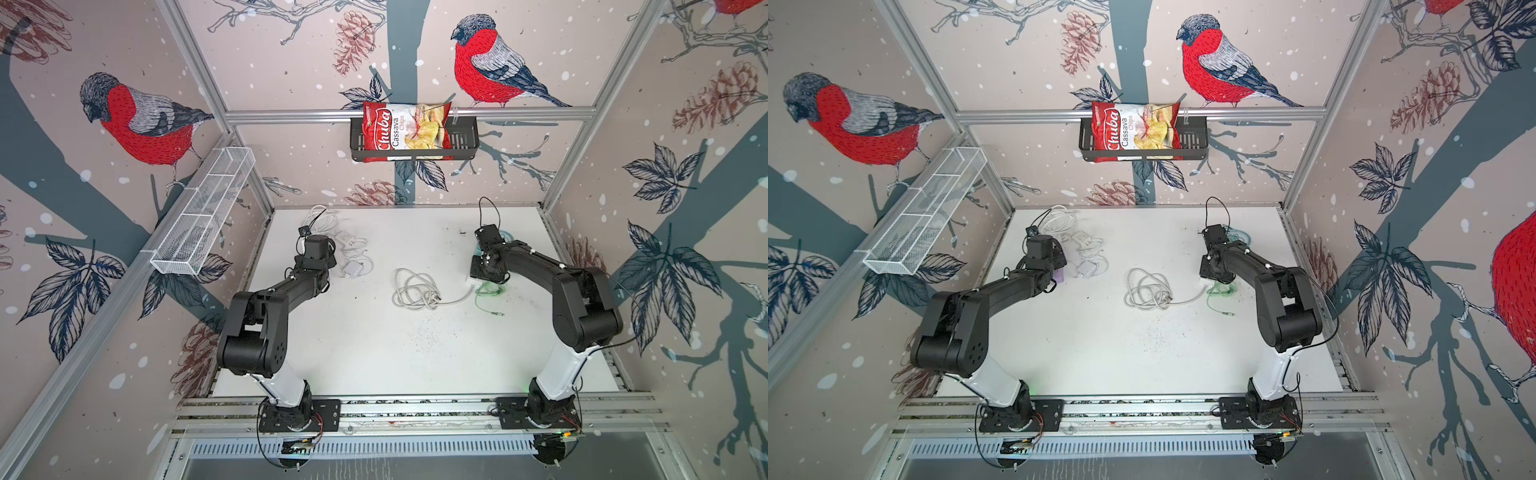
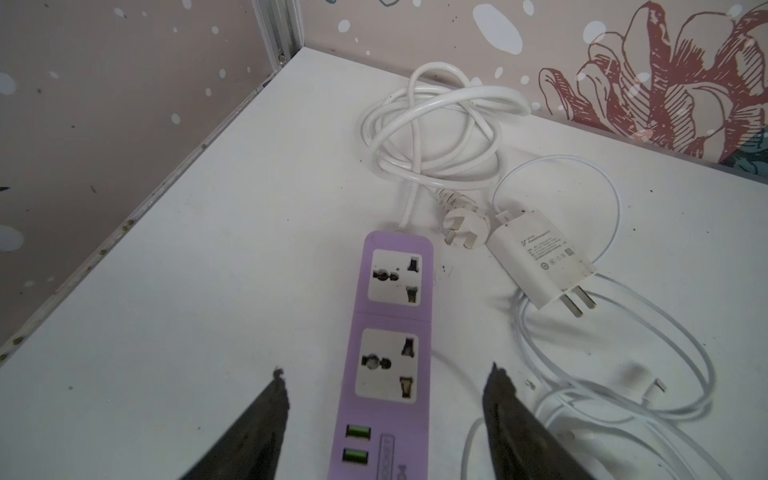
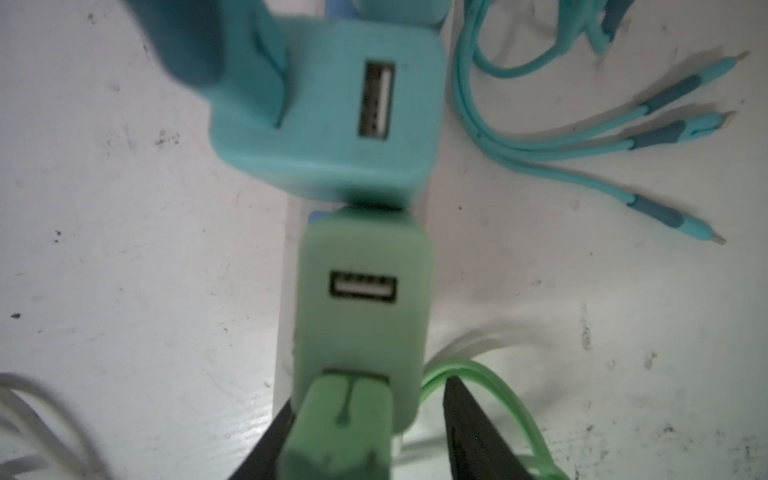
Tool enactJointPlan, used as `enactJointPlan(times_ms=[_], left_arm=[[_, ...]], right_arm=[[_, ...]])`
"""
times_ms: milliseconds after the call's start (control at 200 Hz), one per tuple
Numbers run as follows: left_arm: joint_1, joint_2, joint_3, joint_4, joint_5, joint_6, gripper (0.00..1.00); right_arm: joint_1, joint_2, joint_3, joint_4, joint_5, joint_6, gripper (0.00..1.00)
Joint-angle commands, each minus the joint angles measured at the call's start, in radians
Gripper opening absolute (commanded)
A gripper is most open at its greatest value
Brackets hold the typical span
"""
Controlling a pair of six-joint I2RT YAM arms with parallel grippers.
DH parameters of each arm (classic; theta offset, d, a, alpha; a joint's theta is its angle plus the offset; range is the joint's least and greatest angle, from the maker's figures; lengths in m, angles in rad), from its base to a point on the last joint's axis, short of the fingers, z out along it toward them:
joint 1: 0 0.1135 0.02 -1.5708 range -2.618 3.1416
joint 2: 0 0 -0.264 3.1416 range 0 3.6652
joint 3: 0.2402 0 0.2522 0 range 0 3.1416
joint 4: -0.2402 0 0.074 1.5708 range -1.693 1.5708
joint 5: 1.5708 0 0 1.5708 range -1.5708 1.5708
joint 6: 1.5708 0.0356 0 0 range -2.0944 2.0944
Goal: Insert the plug
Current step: 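Open and lift the right gripper off the charger while left gripper hovers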
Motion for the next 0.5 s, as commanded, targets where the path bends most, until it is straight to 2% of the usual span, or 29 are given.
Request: enactJointPlan(times_ms=[0, 175, 315, 495], left_arm=[[0.013, 0.032, 0.039, 0.002, 0.025, 0.003, 0.74], [0.029, 0.091, 0.101, -0.060, 0.061, -0.006, 0.75], [0.042, 0.148, 0.199, -0.149, 0.132, -0.025, 0.75], [0.064, 0.224, 0.294, -0.255, 0.171, -0.026, 0.74]], right_arm=[[0.001, -0.013, -0.002, -0.051, -0.012, -0.002, 0.54], [0.005, -0.076, -0.006, -0.066, -0.006, 0.003, 0.61], [0.005, -0.165, -0.056, -0.062, -0.003, 0.017, 0.65], [-0.001, -0.250, -0.133, -0.052, -0.007, 0.020, 0.69]])
